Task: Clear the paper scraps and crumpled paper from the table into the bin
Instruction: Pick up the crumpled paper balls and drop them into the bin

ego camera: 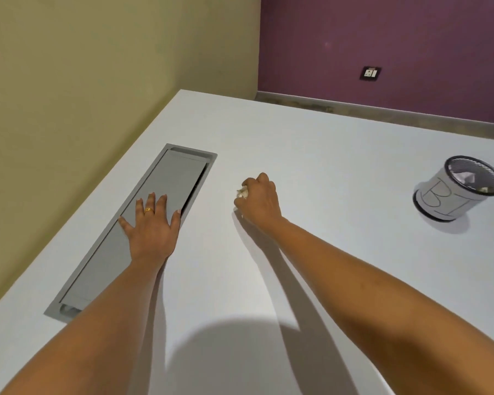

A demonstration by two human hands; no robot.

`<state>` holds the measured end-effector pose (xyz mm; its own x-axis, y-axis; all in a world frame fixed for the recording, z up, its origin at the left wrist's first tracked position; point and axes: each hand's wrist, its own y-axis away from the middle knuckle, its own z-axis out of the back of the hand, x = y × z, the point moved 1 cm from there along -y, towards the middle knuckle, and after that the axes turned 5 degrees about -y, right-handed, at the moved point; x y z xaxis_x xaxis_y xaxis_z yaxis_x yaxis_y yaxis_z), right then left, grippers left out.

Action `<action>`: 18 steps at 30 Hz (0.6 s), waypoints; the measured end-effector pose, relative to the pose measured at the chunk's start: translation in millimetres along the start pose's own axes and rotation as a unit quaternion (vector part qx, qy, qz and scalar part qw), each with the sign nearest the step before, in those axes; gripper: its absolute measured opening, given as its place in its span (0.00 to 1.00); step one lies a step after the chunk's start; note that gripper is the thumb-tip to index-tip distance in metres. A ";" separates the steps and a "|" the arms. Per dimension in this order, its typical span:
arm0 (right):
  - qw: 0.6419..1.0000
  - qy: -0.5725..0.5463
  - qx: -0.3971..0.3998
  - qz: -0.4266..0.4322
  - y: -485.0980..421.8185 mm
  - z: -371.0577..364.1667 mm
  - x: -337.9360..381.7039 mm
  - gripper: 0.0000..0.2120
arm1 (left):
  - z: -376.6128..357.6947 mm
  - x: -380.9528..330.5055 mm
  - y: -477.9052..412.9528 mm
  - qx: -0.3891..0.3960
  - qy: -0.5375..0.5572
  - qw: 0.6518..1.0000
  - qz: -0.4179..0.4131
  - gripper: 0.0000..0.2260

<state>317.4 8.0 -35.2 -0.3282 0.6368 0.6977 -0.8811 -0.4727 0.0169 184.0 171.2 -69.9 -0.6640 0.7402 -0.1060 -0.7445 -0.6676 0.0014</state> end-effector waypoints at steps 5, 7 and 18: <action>0.988 -0.114 -0.068 -0.077 55.4 24.6 -28.8 0.12 | 4.1 -29.2 33.1 -0.018 -0.027 0.999 -0.006 0.23; 0.971 -0.192 -0.072 -0.127 71.3 38.5 -40.2 0.09 | 1.6 -57.6 55.4 -0.030 -0.023 0.998 -0.044 0.23; 0.729 -0.562 -0.194 -0.339 153.5 129.4 -106.9 0.13 | -16.9 -192.8 174.4 0.027 0.023 0.978 -0.203 0.24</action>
<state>261.3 -211.4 -14.6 0.5221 -0.3603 0.7730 -0.8125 0.0654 0.5792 183.4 -89.3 -66.1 -0.3090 0.9385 -0.1541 -0.9500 -0.3123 0.0025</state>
